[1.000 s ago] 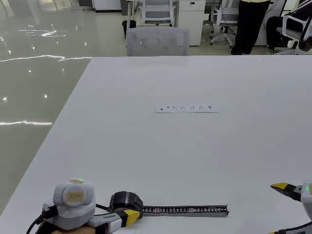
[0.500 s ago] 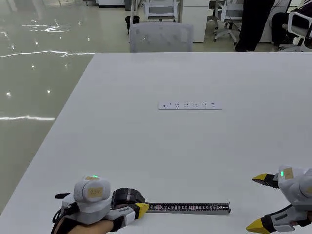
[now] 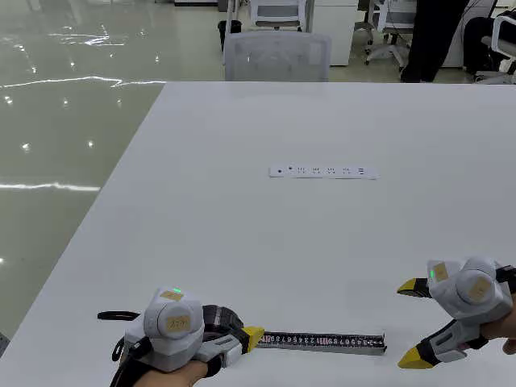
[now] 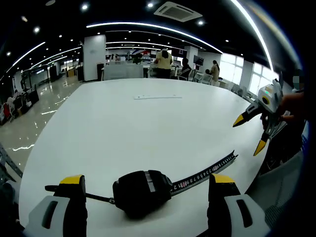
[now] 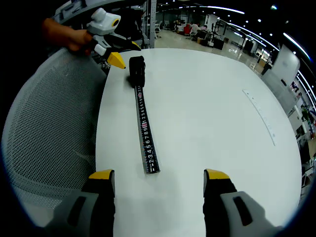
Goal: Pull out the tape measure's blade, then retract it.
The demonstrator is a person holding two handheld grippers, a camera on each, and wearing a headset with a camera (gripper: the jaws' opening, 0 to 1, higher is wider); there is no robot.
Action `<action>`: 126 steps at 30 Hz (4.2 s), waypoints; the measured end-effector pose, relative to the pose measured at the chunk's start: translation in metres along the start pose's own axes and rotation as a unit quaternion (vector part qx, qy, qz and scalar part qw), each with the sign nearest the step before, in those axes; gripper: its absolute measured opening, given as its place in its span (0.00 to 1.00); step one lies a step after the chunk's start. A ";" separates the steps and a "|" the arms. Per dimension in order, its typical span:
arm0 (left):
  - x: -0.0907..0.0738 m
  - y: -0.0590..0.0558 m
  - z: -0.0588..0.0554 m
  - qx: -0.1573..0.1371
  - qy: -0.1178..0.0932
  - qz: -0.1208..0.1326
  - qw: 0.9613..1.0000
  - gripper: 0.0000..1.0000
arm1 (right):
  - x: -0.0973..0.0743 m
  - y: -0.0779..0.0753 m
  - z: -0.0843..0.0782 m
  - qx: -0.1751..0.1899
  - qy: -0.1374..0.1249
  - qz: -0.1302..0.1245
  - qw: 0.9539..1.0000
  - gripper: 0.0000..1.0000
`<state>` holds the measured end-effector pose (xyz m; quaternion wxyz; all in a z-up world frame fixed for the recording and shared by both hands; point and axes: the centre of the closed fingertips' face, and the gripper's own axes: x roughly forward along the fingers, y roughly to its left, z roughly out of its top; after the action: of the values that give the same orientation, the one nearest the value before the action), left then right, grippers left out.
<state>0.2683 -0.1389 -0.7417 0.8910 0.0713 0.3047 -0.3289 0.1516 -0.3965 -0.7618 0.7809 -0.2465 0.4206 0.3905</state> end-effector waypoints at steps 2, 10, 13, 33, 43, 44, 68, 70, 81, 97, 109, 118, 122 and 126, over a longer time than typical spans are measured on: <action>0.001 0.002 -0.001 -0.003 0.001 0.003 1.000 1.00 | 0.004 0.001 0.001 -0.006 0.005 0.008 1.000 0.71; 0.003 0.001 -0.003 0.008 0.004 0.005 1.000 1.00 | 0.027 0.009 -0.007 -0.027 0.034 0.039 0.998 0.53; 0.004 -0.002 -0.006 0.011 0.010 -0.002 1.000 1.00 | 0.034 0.011 -0.009 -0.038 0.044 0.053 0.997 0.48; 0.007 0.000 -0.009 -0.009 0.010 -0.006 1.000 0.99 | 0.055 0.015 -0.024 -0.044 0.080 0.081 0.993 0.21; 0.011 -0.001 -0.008 -0.015 0.015 0.000 1.000 0.93 | 0.057 0.013 -0.022 -0.046 0.082 0.069 0.993 0.15; 0.012 0.000 -0.009 -0.018 0.020 0.003 1.000 0.90 | 0.057 0.013 -0.022 -0.044 0.083 0.069 0.993 0.15; 0.029 0.009 -0.030 -0.062 0.064 0.043 0.995 0.59 | 0.057 0.012 -0.024 0.012 0.106 0.069 0.992 0.14; 0.030 0.009 -0.030 -0.057 0.065 0.042 0.995 0.59 | 0.058 0.012 -0.023 0.013 0.105 0.068 0.992 0.14; 0.030 0.010 -0.031 -0.056 0.074 0.036 0.995 0.55 | 0.057 0.012 -0.024 0.010 0.079 0.058 0.995 0.13; 0.028 0.010 -0.032 -0.055 0.085 0.017 0.995 0.55 | 0.060 0.015 -0.017 0.048 0.060 0.056 0.995 0.14; 0.028 0.010 -0.033 -0.054 0.088 0.014 0.995 0.55 | 0.064 0.018 -0.010 0.047 0.056 0.057 0.996 0.14; 0.028 0.010 -0.033 -0.055 0.089 0.013 0.994 0.55 | 0.066 0.018 -0.006 0.048 0.055 0.055 0.996 0.14; 0.028 0.011 -0.033 -0.055 0.090 0.012 0.994 0.55 | 0.067 0.018 -0.005 0.048 0.054 0.055 0.996 0.14; 0.028 0.011 -0.033 -0.055 0.090 0.012 0.994 0.55 | 0.068 0.019 -0.003 0.048 0.053 0.055 0.996 0.14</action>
<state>0.2752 -0.1350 -0.7853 0.8665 0.0545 0.4002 -0.2934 0.1584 -0.3605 -0.8226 0.7459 -0.2055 0.4928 0.3982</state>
